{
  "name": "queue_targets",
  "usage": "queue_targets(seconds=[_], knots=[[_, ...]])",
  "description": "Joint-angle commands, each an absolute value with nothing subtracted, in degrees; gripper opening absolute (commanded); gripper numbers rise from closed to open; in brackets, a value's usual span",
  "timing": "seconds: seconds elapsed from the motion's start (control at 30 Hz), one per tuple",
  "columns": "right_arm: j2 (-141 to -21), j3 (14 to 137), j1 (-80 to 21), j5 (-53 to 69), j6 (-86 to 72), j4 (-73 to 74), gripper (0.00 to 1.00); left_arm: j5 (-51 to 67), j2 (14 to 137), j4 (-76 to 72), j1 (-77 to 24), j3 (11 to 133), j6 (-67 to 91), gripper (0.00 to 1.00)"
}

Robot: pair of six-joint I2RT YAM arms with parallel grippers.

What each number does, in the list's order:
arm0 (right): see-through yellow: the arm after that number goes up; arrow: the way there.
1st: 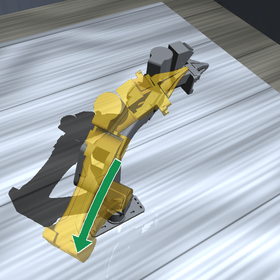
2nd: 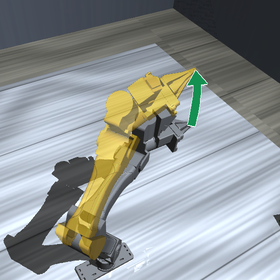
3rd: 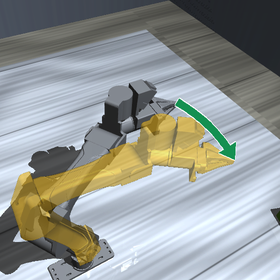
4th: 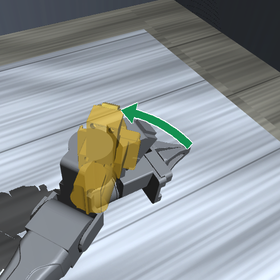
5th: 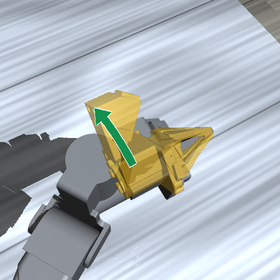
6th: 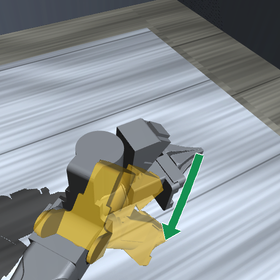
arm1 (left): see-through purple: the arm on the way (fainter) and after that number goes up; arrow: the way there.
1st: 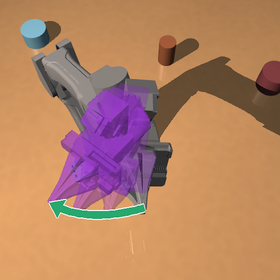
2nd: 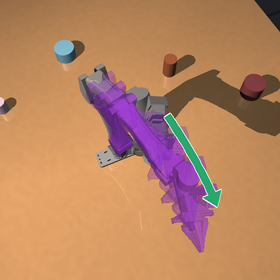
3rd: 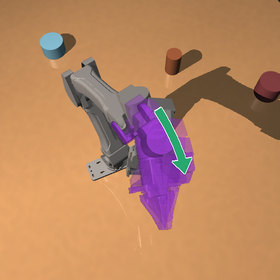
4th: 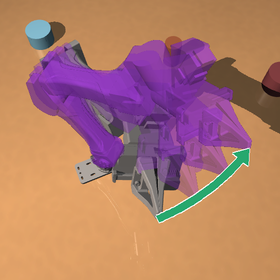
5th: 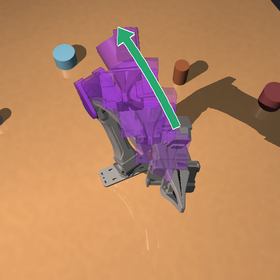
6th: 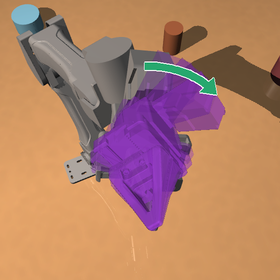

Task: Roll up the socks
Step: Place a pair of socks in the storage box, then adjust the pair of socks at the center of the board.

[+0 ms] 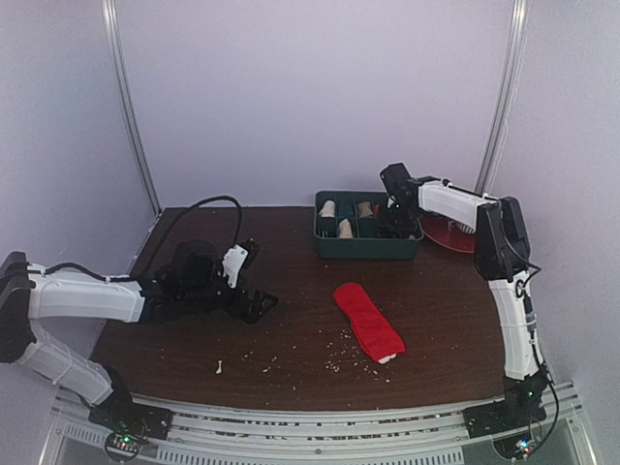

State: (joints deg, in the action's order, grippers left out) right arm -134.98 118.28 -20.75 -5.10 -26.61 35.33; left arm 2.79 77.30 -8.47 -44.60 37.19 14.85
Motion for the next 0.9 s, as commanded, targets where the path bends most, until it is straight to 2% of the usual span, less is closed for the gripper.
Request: queue_targets(seconds=[0.0, 0.4, 0.7, 0.87], knots=[[-130.12, 117.47, -19.83, -6.63, -25.54, 35.77, 0.49, 3.77, 77.69, -9.23, -44.30, 38.76, 13.81, 0.98], [-128.98, 115.18, -19.84, -6.81, -24.72, 35.38, 0.49, 4.21, 77.54, -8.93, -44.30, 38.77, 13.80, 0.98], [-129.93, 111.01, -19.92, -5.20, -24.28, 31.22, 0.29, 4.41, 78.22, -8.88, -44.30, 38.97, 13.76, 0.98], [-131.22, 111.00, -20.12, -4.25, -23.69, 30.90, 0.27, 4.58, 79.42, -8.62, -44.30, 39.66, 13.58, 0.98]])
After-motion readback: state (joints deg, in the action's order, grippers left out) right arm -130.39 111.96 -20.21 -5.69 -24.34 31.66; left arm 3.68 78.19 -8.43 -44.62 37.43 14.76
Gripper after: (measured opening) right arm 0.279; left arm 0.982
